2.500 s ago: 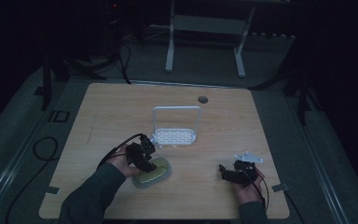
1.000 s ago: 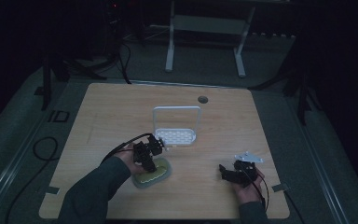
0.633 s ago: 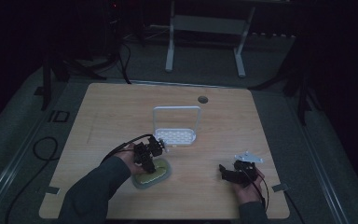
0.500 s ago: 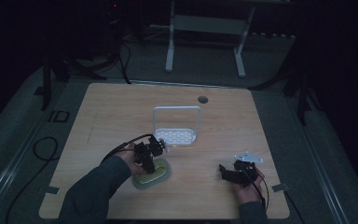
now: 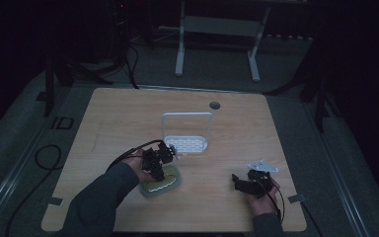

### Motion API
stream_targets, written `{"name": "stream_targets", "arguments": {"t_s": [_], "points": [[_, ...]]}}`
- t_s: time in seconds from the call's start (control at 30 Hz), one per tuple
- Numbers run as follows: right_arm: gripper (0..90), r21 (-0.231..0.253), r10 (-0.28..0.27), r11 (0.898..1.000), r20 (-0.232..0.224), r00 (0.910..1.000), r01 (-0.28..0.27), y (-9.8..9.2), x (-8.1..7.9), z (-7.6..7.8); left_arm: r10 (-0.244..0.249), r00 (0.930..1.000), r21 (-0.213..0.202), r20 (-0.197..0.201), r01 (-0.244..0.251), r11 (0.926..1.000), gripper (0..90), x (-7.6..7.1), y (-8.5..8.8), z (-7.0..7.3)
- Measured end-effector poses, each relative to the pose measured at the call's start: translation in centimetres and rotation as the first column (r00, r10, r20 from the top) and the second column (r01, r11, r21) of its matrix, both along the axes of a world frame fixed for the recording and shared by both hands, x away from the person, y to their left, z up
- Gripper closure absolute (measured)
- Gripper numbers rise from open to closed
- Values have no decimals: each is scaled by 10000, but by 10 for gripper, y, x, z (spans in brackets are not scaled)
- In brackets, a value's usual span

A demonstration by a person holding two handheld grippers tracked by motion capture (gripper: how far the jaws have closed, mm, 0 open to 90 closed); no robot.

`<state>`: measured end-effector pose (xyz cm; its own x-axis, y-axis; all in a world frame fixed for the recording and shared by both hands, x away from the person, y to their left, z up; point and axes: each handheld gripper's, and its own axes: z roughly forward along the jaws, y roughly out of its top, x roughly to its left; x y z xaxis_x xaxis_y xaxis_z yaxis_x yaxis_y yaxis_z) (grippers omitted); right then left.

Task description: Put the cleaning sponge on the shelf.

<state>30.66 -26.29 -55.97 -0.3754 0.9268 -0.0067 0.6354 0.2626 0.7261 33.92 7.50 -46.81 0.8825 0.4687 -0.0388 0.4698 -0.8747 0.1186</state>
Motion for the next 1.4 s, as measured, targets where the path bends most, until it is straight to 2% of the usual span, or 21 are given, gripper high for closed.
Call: {"name": "stream_targets", "arguments": {"t_s": [0.2,0.47,0.97,1.4], "points": [[169,3,1,10000,-1,10000,-1,0,0,0,18,10000,-25,54,-18,10000,715,1,0,2],[169,-3,5,10000,2,10000,-5,0,0,0,-115,9991,-72,408,118,9999,715,3,-3,8],[168,-14,16,10000,20,10000,-16,0,0,0,-418,9973,-84,610,424,9991,715,9,-7,14],[168,-14,17,10000,21,10000,-17,0,0,0,-726,9922,-279,1016,758,9967,715,12,-7,18]]}}
